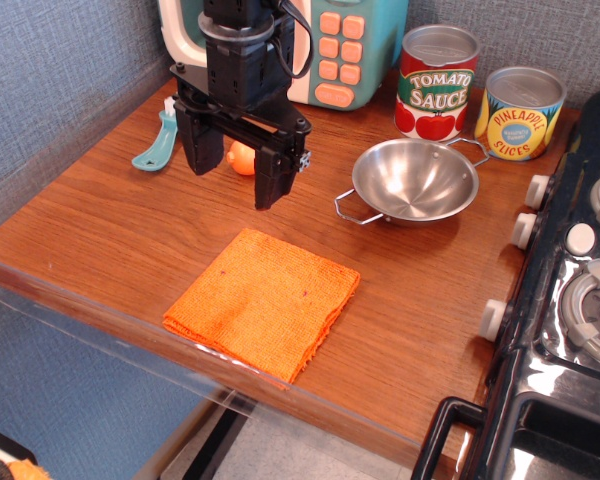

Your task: Move the carrot on top of the orange cloth

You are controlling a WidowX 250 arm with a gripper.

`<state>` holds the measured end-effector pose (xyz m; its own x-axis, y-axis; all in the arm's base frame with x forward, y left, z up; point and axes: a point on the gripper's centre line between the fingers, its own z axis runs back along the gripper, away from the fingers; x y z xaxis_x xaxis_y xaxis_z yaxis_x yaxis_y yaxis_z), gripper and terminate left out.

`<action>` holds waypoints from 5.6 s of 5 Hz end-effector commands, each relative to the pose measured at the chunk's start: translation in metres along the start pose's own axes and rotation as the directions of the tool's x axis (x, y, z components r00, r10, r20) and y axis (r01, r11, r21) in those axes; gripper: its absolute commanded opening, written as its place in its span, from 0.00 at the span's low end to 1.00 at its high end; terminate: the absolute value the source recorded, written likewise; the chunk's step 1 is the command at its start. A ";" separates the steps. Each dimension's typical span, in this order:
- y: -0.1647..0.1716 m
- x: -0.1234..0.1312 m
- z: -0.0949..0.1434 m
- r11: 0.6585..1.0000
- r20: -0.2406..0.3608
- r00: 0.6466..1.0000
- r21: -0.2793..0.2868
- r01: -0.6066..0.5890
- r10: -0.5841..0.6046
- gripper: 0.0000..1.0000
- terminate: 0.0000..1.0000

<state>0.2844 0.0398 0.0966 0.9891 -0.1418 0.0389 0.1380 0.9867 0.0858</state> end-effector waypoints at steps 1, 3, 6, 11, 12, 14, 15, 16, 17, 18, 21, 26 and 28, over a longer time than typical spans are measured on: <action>0.000 0.000 0.000 1.000 0.000 1.000 0.000 0.000 0.000 1.00 0.00; 0.029 0.022 0.001 0.997 0.011 0.997 0.001 -0.076 0.076 1.00 0.00; 0.077 0.077 -0.011 0.987 0.015 0.986 -0.006 -0.164 0.164 1.00 0.00; 0.073 0.104 -0.070 0.988 -0.113 0.982 0.032 -0.148 0.151 1.00 0.00; 0.073 0.103 -0.069 0.985 -0.103 0.979 0.017 -0.174 0.174 0.00 0.00; 0.070 0.100 -0.036 0.983 -0.037 0.983 -0.029 -0.180 0.179 0.00 0.00; 0.060 0.089 -0.002 0.983 0.036 0.985 -0.070 -0.168 0.171 0.00 0.00; 0.036 0.053 0.017 0.991 0.067 0.990 -0.059 -0.123 0.127 0.00 0.00; 0.011 0.008 0.009 0.994 0.032 0.997 -0.086 -0.066 0.069 0.00 0.00; -0.008 -0.020 -0.010 0.997 -0.003 1.000 -0.081 -0.013 0.012 0.00 0.00; -0.026 -0.025 -0.047 0.998 -0.078 0.996 -0.060 0.024 -0.029 1.00 0.00; 0.008 -0.014 0.021 0.999 0.041 0.999 -0.031 -0.020 0.021 1.00 0.00; 0.008 -0.014 0.021 0.999 0.041 0.999 -0.031 -0.020 0.021 1.00 1.00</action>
